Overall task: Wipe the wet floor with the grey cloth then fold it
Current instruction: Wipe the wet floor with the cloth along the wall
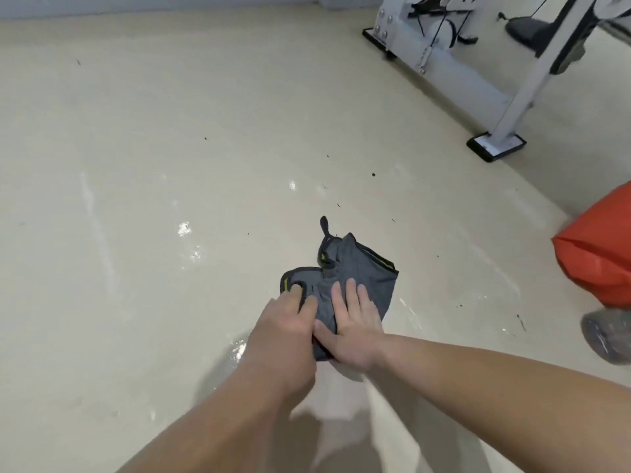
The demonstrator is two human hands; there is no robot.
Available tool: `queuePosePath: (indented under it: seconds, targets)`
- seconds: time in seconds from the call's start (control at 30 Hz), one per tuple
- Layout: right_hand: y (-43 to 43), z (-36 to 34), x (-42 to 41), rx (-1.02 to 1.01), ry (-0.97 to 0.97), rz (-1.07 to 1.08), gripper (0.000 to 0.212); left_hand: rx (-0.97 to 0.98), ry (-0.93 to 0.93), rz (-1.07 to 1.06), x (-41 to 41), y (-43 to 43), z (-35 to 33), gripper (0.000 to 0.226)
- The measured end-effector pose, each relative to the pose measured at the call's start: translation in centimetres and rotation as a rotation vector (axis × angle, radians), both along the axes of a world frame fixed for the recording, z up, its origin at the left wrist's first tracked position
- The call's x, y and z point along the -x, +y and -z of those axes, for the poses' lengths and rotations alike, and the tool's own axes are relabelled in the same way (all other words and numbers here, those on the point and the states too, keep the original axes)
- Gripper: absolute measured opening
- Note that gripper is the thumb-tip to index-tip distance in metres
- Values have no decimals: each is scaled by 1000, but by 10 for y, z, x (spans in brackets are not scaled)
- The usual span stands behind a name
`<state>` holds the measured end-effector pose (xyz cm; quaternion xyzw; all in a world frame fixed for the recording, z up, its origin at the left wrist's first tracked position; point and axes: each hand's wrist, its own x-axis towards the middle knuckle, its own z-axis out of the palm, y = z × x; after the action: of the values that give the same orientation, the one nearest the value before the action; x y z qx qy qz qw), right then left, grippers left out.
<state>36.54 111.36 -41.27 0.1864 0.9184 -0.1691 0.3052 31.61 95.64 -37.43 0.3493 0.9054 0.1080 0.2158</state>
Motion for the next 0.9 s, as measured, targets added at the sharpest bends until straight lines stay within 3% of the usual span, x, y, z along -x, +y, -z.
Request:
queuePosePath:
  seconds: [0.17,0.3,0.57,0.77,0.9]
  targets:
    - [44,12,8,-52,193,60,96,63,15,-96,-9,21,-12,67]
    - [88,8,7,-82,160,68,90,108,46,-66,-18,56,-29,84]
    - [200,15,-64,-183,143,333,86,86,21,109,-47,152,-25,72]
    - [189,19,-165,-210,183,348,81,-3,-9,261,-85,206,-8,72]
    - [182,13,-207,-182,93,257,79,-24,16,345,-99,227,7,70]
